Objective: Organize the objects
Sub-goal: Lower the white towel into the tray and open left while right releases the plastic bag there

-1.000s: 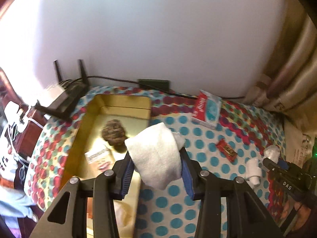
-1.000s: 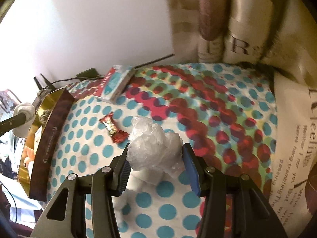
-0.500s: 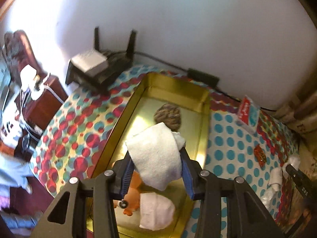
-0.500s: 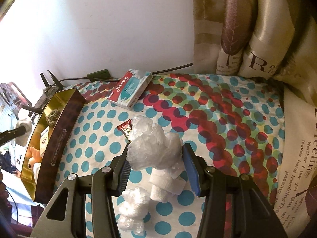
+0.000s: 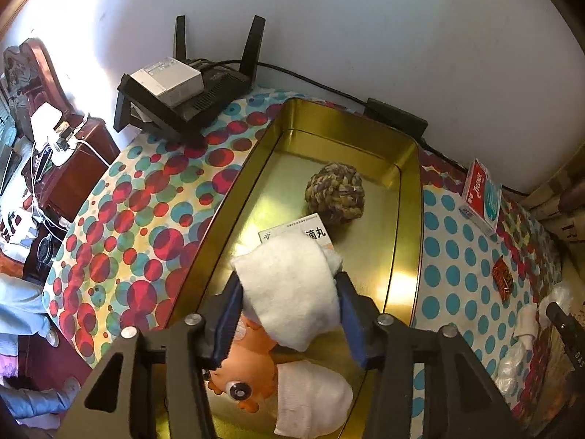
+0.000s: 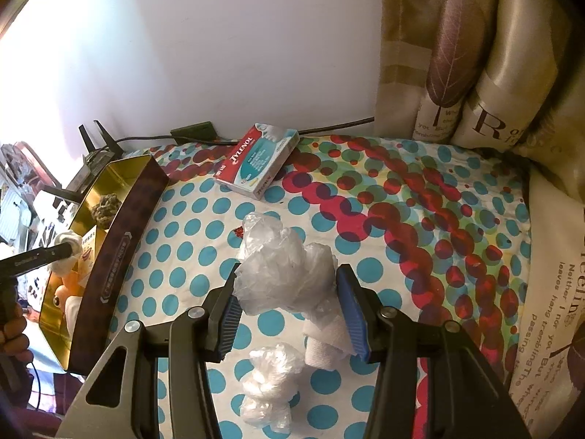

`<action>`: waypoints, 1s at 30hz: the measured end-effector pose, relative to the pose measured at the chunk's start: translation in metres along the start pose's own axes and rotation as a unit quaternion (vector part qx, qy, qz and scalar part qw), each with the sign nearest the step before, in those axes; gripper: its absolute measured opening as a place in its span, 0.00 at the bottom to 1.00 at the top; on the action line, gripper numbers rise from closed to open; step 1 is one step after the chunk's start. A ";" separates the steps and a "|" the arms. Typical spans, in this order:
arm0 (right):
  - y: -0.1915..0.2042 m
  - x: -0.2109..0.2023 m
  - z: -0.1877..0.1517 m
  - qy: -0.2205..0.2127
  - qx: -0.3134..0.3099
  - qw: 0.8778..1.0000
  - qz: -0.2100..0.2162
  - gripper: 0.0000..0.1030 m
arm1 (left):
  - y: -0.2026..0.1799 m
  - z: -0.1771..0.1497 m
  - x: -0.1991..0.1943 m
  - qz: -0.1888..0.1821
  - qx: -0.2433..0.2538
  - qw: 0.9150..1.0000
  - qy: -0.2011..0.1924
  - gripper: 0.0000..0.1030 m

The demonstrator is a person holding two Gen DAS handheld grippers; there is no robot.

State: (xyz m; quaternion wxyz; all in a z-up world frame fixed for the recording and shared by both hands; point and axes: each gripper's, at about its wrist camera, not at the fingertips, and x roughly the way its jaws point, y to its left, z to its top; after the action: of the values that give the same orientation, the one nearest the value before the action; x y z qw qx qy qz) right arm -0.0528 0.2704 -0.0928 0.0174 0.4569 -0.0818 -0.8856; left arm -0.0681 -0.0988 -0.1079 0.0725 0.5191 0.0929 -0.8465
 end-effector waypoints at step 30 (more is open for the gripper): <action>0.222 0.048 0.026 0.009 -0.224 0.964 0.142 0.46 | 0.026 -0.043 -0.042 0.022 0.047 0.998 -0.036 0.57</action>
State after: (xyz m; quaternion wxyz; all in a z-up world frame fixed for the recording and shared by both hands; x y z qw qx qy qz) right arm -0.1110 0.0496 -0.0808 0.2460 0.4333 0.0551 -0.8653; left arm -0.0061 -0.1133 -0.0911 0.0698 0.4928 0.0392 -0.8664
